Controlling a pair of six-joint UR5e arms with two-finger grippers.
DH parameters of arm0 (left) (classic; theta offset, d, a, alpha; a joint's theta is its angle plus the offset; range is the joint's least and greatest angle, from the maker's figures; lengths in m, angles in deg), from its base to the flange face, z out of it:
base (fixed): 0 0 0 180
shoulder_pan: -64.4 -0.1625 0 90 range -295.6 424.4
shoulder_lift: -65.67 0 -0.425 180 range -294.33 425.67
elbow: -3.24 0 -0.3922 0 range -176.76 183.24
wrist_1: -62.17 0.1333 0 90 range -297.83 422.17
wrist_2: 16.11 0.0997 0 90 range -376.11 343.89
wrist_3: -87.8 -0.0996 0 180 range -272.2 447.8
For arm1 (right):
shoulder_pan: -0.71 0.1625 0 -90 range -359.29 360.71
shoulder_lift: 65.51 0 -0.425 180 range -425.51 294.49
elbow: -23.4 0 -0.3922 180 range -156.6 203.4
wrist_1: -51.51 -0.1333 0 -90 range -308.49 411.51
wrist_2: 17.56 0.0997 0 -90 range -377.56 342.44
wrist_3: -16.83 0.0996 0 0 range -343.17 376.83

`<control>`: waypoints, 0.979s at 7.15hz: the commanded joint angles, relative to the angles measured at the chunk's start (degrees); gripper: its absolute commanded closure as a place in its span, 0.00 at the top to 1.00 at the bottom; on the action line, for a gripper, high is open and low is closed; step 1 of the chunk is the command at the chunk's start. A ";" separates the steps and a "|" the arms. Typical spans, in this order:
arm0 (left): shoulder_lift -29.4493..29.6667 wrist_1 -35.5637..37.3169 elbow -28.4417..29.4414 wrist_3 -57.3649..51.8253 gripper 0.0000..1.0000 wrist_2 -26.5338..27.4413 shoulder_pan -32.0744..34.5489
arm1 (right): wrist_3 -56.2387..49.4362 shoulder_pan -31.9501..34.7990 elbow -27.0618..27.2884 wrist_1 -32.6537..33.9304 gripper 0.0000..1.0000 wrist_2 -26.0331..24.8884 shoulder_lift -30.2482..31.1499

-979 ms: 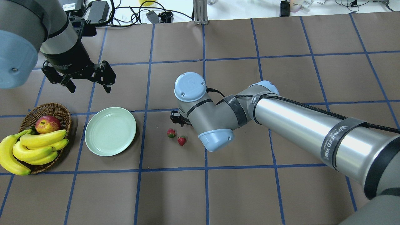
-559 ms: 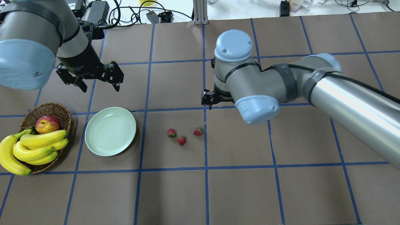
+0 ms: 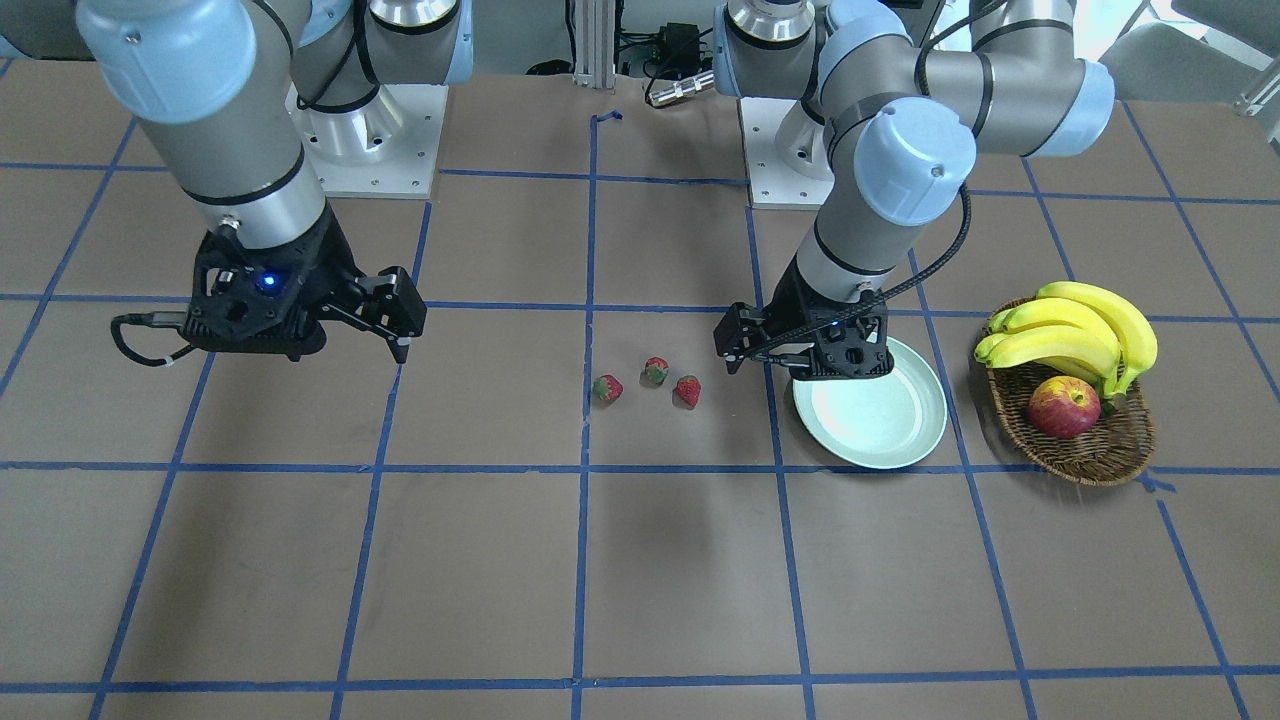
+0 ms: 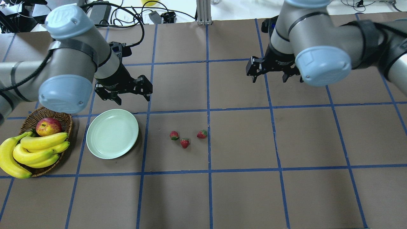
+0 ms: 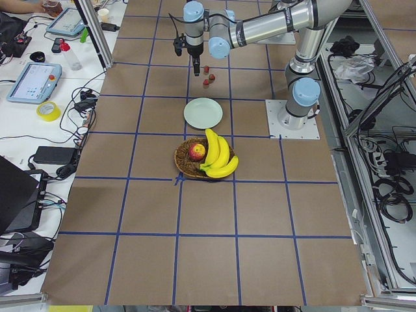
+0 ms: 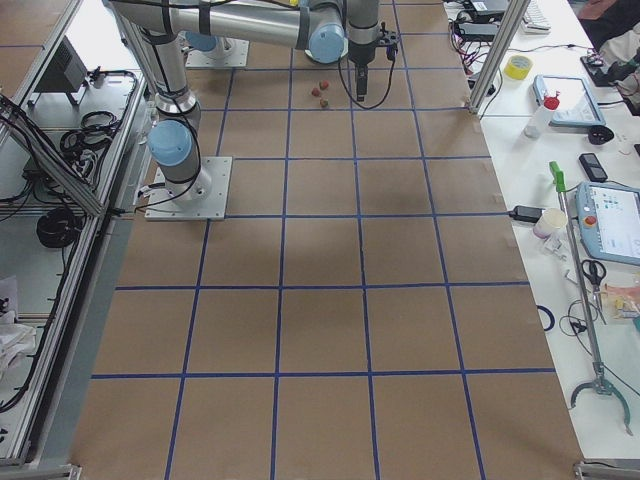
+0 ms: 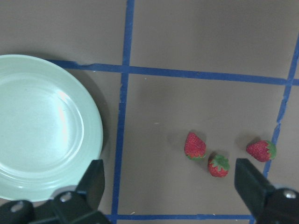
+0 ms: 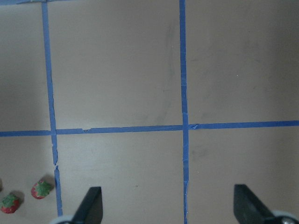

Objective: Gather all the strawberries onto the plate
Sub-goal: 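Raise the right gripper away while the left gripper descends toward the strawberries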

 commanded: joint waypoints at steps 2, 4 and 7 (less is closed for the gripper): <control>5.94 5.72 -3.85 7.97 0.99 -3.60 3.38 | -0.25 -0.65 -2.73 -2.31 1.00 -0.22 3.95; 9.10 5.73 -4.21 8.15 0.98 -3.60 3.38 | 0.18 -0.56 -2.29 -2.57 1.00 -0.49 3.70; 12.45 5.91 -5.09 12.28 0.85 -3.51 3.47 | -0.43 -1.18 -3.52 -10.72 1.00 -0.93 5.28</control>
